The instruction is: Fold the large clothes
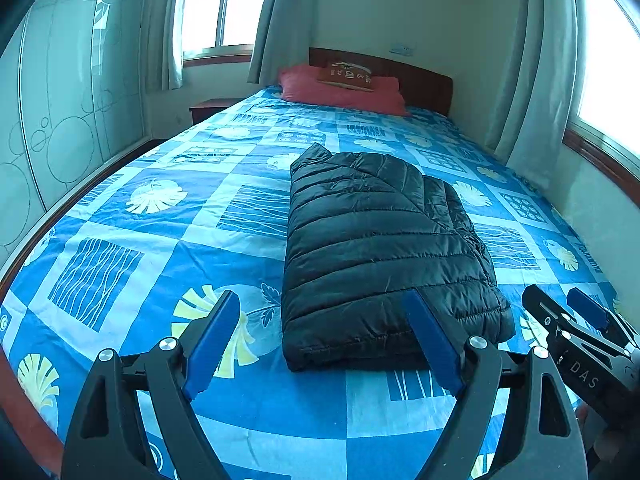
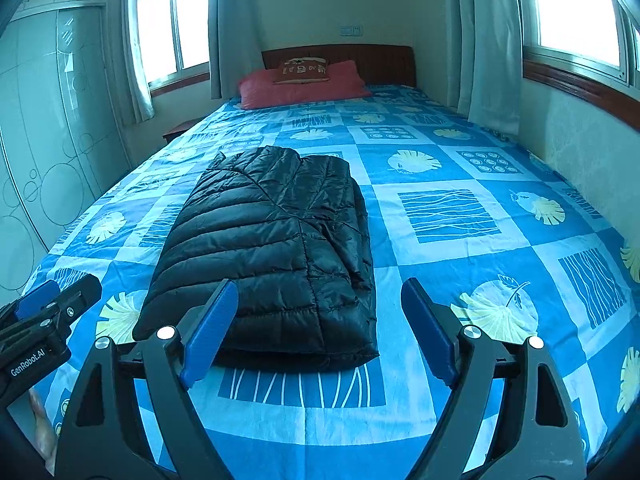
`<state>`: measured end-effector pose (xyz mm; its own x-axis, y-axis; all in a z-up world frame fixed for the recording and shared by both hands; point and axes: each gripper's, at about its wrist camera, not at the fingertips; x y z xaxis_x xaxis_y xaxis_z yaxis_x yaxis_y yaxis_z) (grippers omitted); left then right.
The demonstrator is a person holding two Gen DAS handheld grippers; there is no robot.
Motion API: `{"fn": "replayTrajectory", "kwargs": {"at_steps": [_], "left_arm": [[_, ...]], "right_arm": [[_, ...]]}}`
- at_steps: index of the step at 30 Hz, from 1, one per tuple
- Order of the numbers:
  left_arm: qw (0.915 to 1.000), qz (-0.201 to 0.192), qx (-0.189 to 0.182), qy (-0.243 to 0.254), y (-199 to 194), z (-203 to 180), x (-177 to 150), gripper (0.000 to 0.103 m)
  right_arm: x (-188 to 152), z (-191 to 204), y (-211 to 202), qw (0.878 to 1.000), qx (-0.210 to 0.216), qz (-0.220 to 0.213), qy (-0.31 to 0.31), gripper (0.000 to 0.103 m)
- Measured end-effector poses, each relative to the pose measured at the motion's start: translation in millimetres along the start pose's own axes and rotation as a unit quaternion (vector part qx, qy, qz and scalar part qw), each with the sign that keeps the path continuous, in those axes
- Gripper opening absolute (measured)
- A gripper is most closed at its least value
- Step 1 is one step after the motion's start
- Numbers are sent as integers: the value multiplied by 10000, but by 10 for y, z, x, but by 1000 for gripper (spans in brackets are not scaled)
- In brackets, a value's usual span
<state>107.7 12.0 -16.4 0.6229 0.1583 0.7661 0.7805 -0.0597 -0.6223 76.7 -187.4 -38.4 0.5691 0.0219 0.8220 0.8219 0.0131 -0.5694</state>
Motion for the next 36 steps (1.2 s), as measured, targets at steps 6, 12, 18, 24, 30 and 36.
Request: {"fn": "replayTrajectory", "kwargs": {"at_steps": [6, 12, 18, 24, 30, 36], "left_arm": [[10000, 25, 10, -10, 3, -3, -18, 84], [10000, 20, 9, 6, 5, 2, -24, 84], [10000, 31, -1, 7, 5, -1, -24, 84], [10000, 42, -1, 0, 6, -11, -27, 84], [10000, 41, -1, 2, 4, -21, -28, 84], [10000, 42, 4, 3, 5, -23, -29, 84]], "right_arm": [[-1, 15, -7, 10000, 5, 1, -8, 84], [7, 31, -20, 10000, -9, -43, -39, 84], [9, 30, -18, 10000, -3, -37, -39, 84], [8, 34, -17, 10000, 1, -31, -28, 84], [2, 32, -17, 10000, 5, -41, -28, 84], [-2, 24, -14, 10000, 8, -31, -37, 84]]}}
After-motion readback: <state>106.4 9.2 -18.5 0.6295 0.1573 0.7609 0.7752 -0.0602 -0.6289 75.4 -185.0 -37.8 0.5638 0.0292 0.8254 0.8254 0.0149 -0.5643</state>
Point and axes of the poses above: each gripper's, at about its wrist camera, not at the fingertips, and y roughly the way its jaws point, z to its left, x to its top, and after that the axes turned 2 degrees about -y, right-handed
